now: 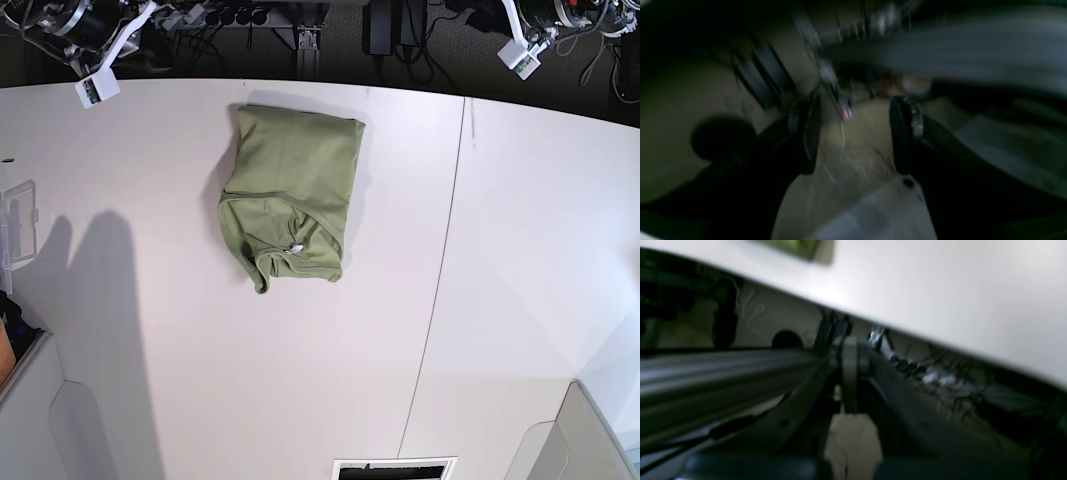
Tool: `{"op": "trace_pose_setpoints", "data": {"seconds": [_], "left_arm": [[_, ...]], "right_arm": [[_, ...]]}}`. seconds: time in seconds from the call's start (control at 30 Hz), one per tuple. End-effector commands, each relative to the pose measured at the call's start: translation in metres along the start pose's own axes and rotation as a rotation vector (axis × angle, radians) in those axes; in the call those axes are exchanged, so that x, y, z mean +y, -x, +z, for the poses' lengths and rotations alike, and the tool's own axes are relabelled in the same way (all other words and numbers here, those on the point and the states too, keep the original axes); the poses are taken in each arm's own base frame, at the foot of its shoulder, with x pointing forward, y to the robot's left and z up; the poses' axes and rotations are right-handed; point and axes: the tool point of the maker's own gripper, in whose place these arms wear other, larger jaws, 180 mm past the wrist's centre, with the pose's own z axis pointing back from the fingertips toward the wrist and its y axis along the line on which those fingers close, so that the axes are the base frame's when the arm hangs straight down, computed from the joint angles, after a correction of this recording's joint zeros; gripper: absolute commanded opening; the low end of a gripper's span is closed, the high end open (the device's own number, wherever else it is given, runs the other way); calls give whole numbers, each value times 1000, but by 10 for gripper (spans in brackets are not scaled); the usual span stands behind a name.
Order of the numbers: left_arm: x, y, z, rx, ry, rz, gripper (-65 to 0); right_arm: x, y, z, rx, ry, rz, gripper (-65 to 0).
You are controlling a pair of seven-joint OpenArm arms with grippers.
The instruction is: Layout the t-shirt on the table in an organized manner, then fold the t-shirt properly
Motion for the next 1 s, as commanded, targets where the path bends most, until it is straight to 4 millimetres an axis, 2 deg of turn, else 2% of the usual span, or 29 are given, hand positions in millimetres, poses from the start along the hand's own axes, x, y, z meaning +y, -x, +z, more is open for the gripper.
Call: {"op": "trace_pose_setpoints", "data": {"seconds": [0.0,0.2,0.3,0.43,0.5,0.57,0.67,0.73,0.83,0.97], "left_arm": [[-3,6,3,7,11,0,-324],[-9,77,-5,214,68,65,-324],[-5,112,-15,311,65,27,-324],[4,141,-45,333,36,-36,-324],[6,157,-64,370,46,-69,-324],[16,172,-84,443,-4,-62,-324],[26,183,-114,510,-38,-31,-324],[32,181,-137,507,-45,-9,-324],[33,178,-167,512,-45,42,-324],[32,180,-188,585,-54,52,-324]], "right_arm": [[3,8,5,17,-3,-2,-650],[15,96,26,258,0,-104,-650],[13,127,34,334,22,-137,-650],[-6,154,30,416,78,-168,-650],[-21,169,23,461,111,-193,-650],[-33,184,13,495,122,-239,-650],[-47,200,-11,523,120,-355,-650],[-51,211,-29,559,94,-414,-650],[-51,229,-52,647,41,-462,-650],[-44,245,-73,768,18,-495,-650]]}}
